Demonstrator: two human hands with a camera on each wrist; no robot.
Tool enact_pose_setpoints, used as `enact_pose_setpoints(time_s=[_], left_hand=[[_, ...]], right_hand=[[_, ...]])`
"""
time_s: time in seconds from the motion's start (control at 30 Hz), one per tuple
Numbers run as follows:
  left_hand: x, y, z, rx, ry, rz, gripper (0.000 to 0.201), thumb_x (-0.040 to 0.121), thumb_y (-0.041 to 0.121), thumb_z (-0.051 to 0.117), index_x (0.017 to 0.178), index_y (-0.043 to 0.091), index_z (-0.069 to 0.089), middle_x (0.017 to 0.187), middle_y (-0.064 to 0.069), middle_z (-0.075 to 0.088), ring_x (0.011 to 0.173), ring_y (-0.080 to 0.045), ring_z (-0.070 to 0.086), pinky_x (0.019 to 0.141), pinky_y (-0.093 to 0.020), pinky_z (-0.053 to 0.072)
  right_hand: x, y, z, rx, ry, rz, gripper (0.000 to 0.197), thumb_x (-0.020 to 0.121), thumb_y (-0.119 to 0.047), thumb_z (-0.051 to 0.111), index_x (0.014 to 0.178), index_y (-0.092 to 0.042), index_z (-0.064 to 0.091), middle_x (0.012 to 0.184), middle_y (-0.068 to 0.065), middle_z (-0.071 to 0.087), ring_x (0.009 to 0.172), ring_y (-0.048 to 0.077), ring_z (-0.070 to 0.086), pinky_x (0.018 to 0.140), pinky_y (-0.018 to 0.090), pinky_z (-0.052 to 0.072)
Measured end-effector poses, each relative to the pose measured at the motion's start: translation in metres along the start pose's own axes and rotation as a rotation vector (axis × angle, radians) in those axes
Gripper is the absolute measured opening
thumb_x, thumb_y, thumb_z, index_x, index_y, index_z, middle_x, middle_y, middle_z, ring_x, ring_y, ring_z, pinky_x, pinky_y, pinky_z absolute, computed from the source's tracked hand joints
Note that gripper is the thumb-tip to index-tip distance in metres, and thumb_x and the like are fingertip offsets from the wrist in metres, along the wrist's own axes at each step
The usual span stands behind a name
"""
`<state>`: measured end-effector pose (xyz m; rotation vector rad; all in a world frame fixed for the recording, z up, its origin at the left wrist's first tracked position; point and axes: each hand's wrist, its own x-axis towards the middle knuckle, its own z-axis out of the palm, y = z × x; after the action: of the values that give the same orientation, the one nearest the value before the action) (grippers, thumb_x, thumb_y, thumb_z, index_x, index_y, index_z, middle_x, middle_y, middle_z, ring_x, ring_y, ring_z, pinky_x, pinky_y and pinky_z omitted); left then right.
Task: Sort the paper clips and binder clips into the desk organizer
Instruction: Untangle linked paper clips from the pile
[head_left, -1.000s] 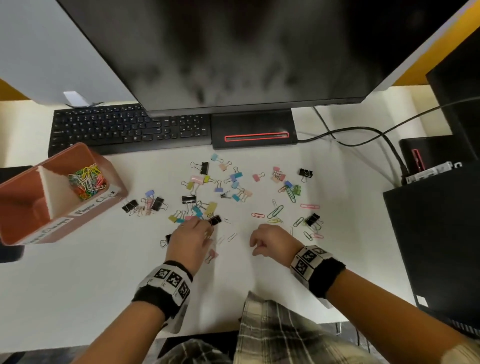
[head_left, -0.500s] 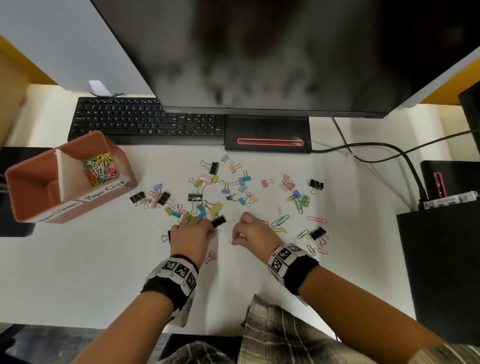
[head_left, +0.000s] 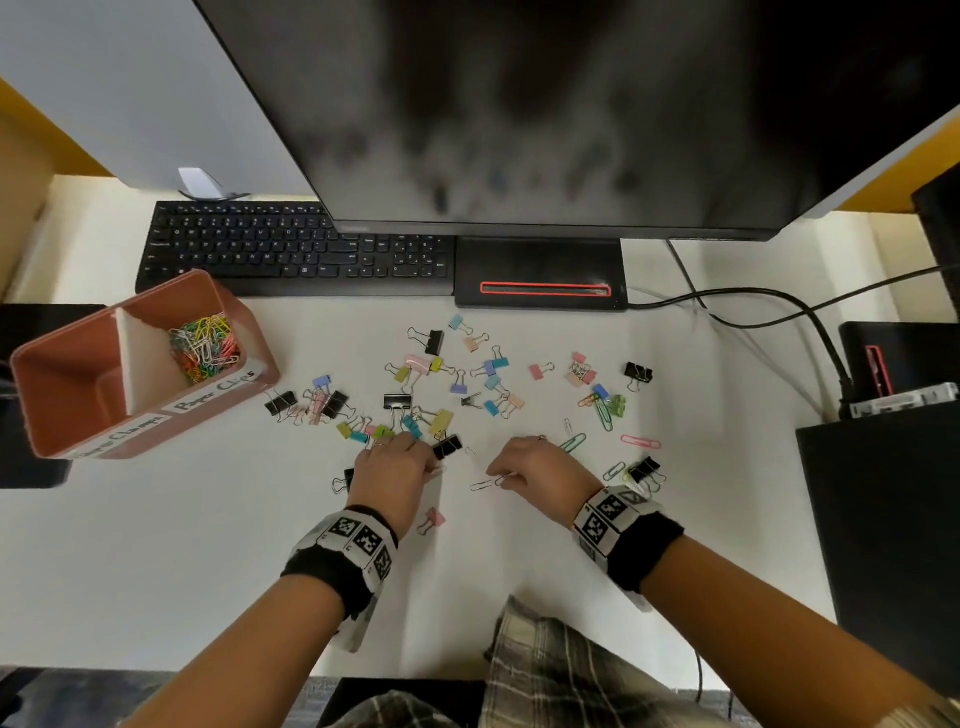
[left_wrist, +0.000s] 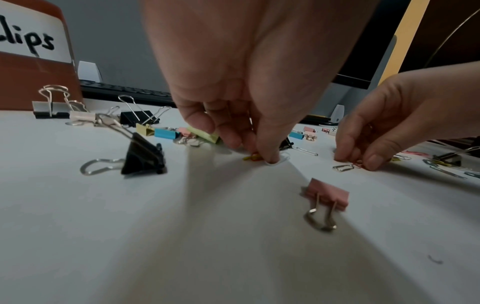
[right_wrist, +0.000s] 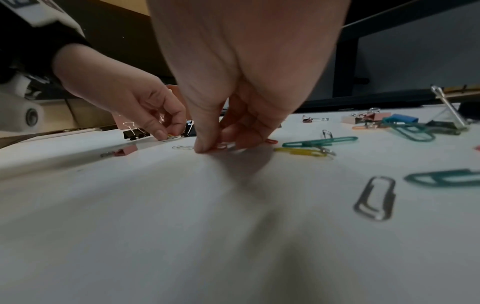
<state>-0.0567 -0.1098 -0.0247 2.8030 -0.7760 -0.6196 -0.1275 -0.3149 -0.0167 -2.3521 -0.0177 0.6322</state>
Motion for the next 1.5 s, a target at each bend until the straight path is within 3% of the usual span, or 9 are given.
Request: enact_pose_setpoints(time_s=[0.23,0.43,0.67,0.87,1.03,1.23,1.3,1.4,1.5], left_hand=[[0.000,0.000,-0.005,-0.065,-0.008,0.058,0.007,0.090,0.019,0.054,0.093,0.017,0.061,0.094,-0.003,0.063,0.085,-0.021,0.055,0.074,-0.031,0.043],[-0.002,0.003,-0.013,-0.169,-0.046,0.029,0.013,0.092,0.016,0.049,0.099,0.012,0.060,0.099,-0.006,0.062,0.090,-0.023,0.056,0.078,-0.031,0.045],[-0.005,-0.003,-0.017,-0.284,-0.050,0.007,0.015,0.092,0.015,0.049,0.100,0.011,0.061,0.098,-0.008,0.063,0.089,-0.023,0.057,0.079,-0.030,0.045],[-0.014,-0.008,-0.030,-0.418,0.037,0.006,0.012,0.089,0.006,0.051,0.095,0.007,0.061,0.093,-0.009,0.063,0.086,-0.023,0.056,0.075,-0.027,0.041],[-0.025,-0.017,-0.036,-0.436,0.066,-0.035,0.008,0.088,0.008,0.054,0.093,0.007,0.061,0.093,-0.007,0.064,0.082,-0.019,0.057,0.074,-0.025,0.044],[-0.037,-0.030,-0.043,-0.421,0.069,-0.063,0.009,0.087,0.006,0.056,0.094,0.006,0.062,0.093,-0.009,0.064,0.080,-0.021,0.057,0.072,-0.023,0.038],[-0.039,-0.038,-0.049,-0.423,0.086,-0.064,0.008,0.087,0.006,0.056,0.093,0.007,0.061,0.090,-0.008,0.064,0.076,-0.018,0.056,0.068,-0.021,0.038],[-0.043,-0.053,-0.063,-0.434,0.139,-0.058,0.006,0.086,0.005,0.058,0.090,0.008,0.061,0.086,-0.003,0.063,0.074,-0.014,0.056,0.064,-0.007,0.036],[-0.044,-0.076,-0.085,-0.438,0.225,-0.078,0.005,0.086,0.007,0.058,0.089,0.010,0.062,0.083,0.002,0.061,0.074,-0.011,0.054,0.063,-0.004,0.035]], right_hand=[[0.001,-0.011,-0.004,-0.005,0.016,0.112,0.026,0.089,-0.020,0.059,0.112,-0.010,0.063,0.112,0.011,0.062,0.103,0.025,0.059,0.094,0.034,0.045],[0.028,-0.036,-0.002,0.097,0.151,0.164,0.030,0.086,-0.021,0.063,0.113,-0.009,0.060,0.102,0.011,0.065,0.095,0.026,0.060,0.085,0.033,0.049],[0.040,-0.042,0.007,-0.027,0.166,0.224,0.020,0.091,-0.017,0.055,0.100,-0.002,0.065,0.124,0.016,0.049,0.100,0.030,0.057,0.086,0.033,0.046],[0.011,-0.026,-0.007,-0.007,0.083,0.145,0.015,0.090,-0.020,0.053,0.098,-0.012,0.063,0.099,0.006,0.066,0.087,0.020,0.060,0.082,0.031,0.050],[-0.004,-0.024,0.005,-0.089,-0.036,0.019,0.027,0.091,-0.023,0.054,0.117,-0.015,0.060,0.107,0.005,0.065,0.098,0.020,0.058,0.089,0.032,0.046],[0.004,-0.027,0.010,-0.070,0.038,0.057,0.023,0.092,-0.020,0.054,0.099,-0.003,0.067,0.105,0.012,0.059,0.095,0.026,0.058,0.086,0.032,0.045],[0.004,-0.029,0.010,-0.108,0.029,0.048,0.022,0.092,-0.021,0.053,0.098,-0.005,0.066,0.105,0.010,0.061,0.096,0.024,0.057,0.085,0.030,0.044],[0.007,-0.033,0.009,-0.125,0.002,0.061,0.021,0.092,-0.025,0.053,0.100,-0.009,0.065,0.102,0.007,0.064,0.094,0.021,0.058,0.085,0.030,0.045],[0.013,-0.038,0.011,-0.134,-0.035,0.115,0.019,0.090,-0.024,0.054,0.101,-0.012,0.065,0.100,0.005,0.065,0.091,0.020,0.060,0.087,0.034,0.049]])
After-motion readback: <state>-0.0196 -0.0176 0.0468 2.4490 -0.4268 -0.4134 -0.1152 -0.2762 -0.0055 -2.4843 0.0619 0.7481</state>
